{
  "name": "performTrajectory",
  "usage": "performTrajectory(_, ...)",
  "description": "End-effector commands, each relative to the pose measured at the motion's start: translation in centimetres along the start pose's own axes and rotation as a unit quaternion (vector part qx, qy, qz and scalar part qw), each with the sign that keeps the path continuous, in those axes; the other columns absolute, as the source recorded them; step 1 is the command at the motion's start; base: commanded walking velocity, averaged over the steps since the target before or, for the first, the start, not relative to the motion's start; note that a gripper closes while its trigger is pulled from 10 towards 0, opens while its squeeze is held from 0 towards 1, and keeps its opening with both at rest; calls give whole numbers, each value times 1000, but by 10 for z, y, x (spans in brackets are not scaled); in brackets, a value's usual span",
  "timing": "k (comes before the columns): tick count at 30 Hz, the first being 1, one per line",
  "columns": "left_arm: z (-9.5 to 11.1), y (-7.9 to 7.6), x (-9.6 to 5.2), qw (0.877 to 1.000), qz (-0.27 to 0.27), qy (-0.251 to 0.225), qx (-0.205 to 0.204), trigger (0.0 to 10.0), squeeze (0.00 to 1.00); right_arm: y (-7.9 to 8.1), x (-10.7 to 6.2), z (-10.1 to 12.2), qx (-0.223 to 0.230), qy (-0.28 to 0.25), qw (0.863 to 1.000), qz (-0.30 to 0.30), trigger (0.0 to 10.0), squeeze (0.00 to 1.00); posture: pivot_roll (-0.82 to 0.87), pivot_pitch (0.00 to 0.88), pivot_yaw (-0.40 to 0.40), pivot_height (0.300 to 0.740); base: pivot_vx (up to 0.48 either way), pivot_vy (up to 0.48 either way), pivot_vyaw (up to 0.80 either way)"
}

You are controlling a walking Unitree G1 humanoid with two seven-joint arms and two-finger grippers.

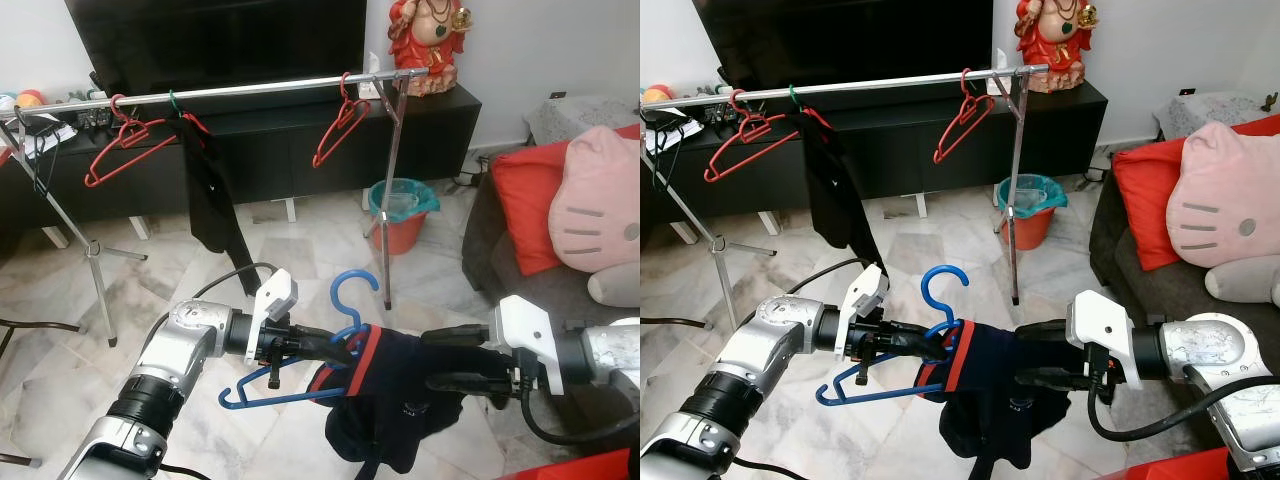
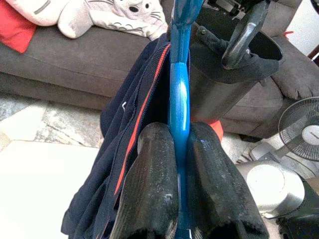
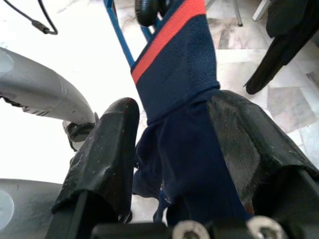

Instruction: Hang hanger

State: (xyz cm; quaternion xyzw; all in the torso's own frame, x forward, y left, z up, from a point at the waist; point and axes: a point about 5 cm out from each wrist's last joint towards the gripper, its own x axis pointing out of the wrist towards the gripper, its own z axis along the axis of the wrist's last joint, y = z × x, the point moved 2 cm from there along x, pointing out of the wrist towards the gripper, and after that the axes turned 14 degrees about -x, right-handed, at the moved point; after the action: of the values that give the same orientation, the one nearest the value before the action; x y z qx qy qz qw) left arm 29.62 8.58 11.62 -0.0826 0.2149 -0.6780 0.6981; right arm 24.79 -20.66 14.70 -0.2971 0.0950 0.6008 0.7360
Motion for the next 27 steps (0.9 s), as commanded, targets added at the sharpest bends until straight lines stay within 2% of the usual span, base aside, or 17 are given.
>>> performTrajectory(1, 11, -5, 1, 1000, -17, -8, 22, 10000, 0, 0, 6, -1, -8, 0, 1000, 6, 10000, 0, -293, 0, 41, 740, 0, 0, 0)
performTrajectory(9, 16, -8, 5, 999, -30, -8, 29, 10000, 0, -4, 24, -2, -12, -14, 1000, 3, 10000, 0, -286, 0, 41, 740, 0, 0, 0)
performTrajectory(14, 16, -9, 7, 999, -34, -8, 30, 10000, 0, -1, 28, -2, -9, -18, 1000, 17, 10000, 0, -284, 0, 39, 740, 0, 0, 0)
performTrajectory(18, 17, -11, 9, 999, -40, -9, 32, 10000, 0, 8, 30, -8, -4, -9, 999, 48, 10000, 0, -283, 0, 37, 740, 0, 0, 0)
performTrajectory(27, 17, -11, 9, 999, -40, -9, 32, 10000, 0, 8, 30, -8, -4, -9, 999, 48, 10000, 0, -283, 0, 37, 740, 0, 0, 0)
